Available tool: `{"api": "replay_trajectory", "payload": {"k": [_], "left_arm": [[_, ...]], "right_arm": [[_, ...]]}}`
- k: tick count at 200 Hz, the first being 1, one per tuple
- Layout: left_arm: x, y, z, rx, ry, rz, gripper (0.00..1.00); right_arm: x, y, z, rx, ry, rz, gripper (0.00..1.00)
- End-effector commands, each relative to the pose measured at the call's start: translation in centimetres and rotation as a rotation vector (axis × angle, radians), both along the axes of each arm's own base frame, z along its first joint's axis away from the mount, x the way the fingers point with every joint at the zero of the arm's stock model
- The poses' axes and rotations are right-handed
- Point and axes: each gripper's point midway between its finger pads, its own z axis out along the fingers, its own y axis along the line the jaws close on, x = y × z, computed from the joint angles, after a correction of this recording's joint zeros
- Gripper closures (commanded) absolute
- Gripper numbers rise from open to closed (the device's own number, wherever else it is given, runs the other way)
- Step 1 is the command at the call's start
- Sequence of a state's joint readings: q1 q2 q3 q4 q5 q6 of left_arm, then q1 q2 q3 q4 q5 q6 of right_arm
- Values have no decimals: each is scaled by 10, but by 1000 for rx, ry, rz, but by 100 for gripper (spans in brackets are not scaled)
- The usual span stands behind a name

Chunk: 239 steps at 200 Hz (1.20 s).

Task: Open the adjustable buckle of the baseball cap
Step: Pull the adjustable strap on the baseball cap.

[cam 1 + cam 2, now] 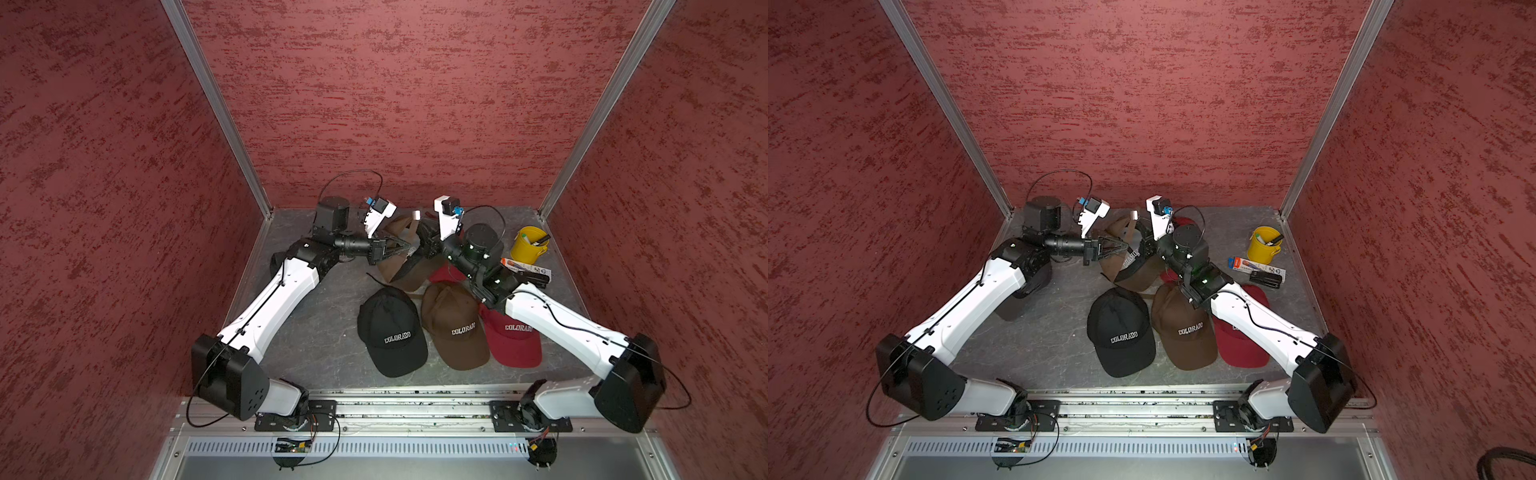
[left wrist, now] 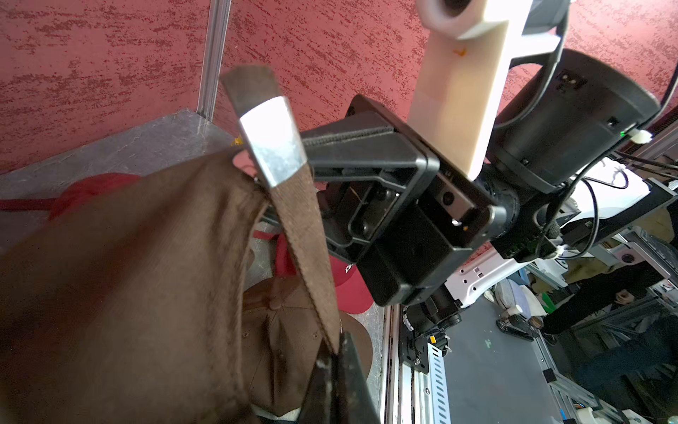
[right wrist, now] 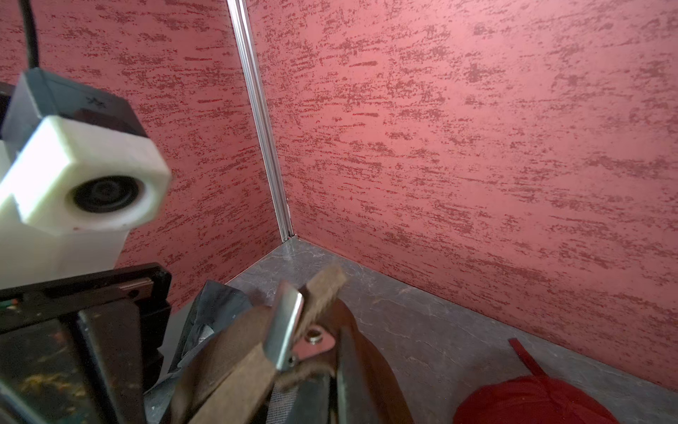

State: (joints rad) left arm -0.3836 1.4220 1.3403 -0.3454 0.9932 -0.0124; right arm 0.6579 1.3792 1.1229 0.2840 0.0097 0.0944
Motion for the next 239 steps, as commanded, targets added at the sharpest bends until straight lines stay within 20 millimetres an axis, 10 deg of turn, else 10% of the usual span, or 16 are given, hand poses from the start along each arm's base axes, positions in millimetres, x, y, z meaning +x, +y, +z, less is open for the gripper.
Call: {"api": "replay_trajectory", "payload": {"k": [1,106,162,239], "left_arm": [[-12,2,-4,22,-5,-16,100],[-6,6,-18,69,-19,57,100],[49,31,29,15,-175,450,52],[17,-12,28,-71,-286,488,44]], "right_arm": [[11,-18,30,90,-25,-92,100],[21,-35,43,190,25,-189,100],[35,-57,47,326,132,-342,100],[46,-79,74,518,166,-476,100]]}}
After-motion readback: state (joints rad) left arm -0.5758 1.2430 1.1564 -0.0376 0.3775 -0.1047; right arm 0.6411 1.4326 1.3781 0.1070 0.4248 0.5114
